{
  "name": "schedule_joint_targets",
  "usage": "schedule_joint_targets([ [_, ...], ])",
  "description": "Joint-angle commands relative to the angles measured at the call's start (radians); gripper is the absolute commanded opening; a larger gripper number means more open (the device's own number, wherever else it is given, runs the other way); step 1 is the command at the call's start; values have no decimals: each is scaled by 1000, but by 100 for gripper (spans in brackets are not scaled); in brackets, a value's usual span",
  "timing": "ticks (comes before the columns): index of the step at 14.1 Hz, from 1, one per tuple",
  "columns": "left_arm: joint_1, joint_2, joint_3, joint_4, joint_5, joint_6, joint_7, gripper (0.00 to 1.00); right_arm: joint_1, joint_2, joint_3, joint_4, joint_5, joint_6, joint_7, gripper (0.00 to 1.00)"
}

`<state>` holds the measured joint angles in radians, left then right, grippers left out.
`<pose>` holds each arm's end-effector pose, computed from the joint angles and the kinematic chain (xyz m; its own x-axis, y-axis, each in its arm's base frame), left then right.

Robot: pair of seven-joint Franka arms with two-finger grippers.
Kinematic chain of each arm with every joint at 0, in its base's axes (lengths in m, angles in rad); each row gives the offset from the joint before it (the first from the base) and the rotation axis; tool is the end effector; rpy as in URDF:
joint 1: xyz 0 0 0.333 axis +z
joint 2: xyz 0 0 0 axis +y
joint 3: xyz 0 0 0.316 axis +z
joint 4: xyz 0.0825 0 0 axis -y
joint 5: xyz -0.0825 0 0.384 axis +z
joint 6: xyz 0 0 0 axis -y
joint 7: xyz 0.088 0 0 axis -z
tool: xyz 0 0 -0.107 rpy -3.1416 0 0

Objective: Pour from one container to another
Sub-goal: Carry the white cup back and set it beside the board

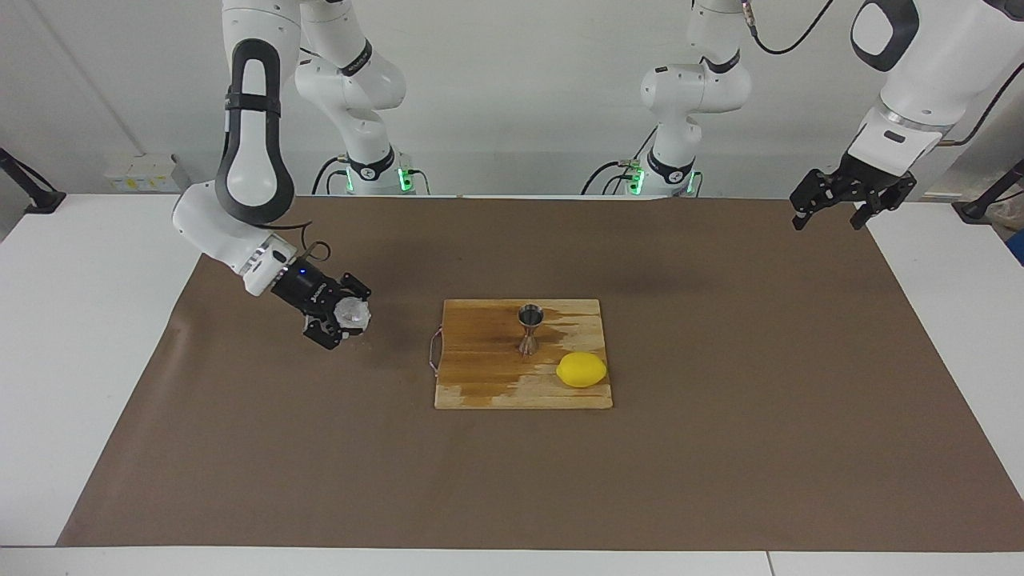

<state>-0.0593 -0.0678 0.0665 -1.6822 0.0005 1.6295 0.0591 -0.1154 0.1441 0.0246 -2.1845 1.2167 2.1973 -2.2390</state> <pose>0.5378 0.0051 0.6138 0.9985 -0.0520 0.0152 -0.0520 -0.9986 0.0031 0.5523 -0.0174 0.3291 0.1101 0.6026 0.7904 0.9472 -0.3046 0.1003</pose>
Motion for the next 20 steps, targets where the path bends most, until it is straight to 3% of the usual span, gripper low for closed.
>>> schedule_joint_targets([
  [1,7,-21,-8,-17,19,-2,4,100,-41,46,14,-21,101,-53,-121,0],
  [3,7,-21,-8,-17,19,-2,4,100,-73,133,14,-21,197,-103,-271,0],
  [9,7,-21,-8,-17,19,-3,4,100,-89,192,14,-21,268,-107,-407,0],
  [10,7,-21,-8,-17,19,-3,4,100,-89,192,12,-17,258,-105,-406,64],
  [11,7,-21,-7,-17,19,-3,4,100,-84,193,12,-11,245,-105,-406,100],
  [14,7,-21,-7,-17,19,-3,4,100,-57,166,11,12,199,-74,-370,100],
  [16,7,-21,-8,-17,19,-3,4,100,-47,125,11,14,118,-7,-306,100],
  [20,7,-21,-8,-17,19,-3,4,100,-46,46,6,15,-98,-2,-154,100],
])
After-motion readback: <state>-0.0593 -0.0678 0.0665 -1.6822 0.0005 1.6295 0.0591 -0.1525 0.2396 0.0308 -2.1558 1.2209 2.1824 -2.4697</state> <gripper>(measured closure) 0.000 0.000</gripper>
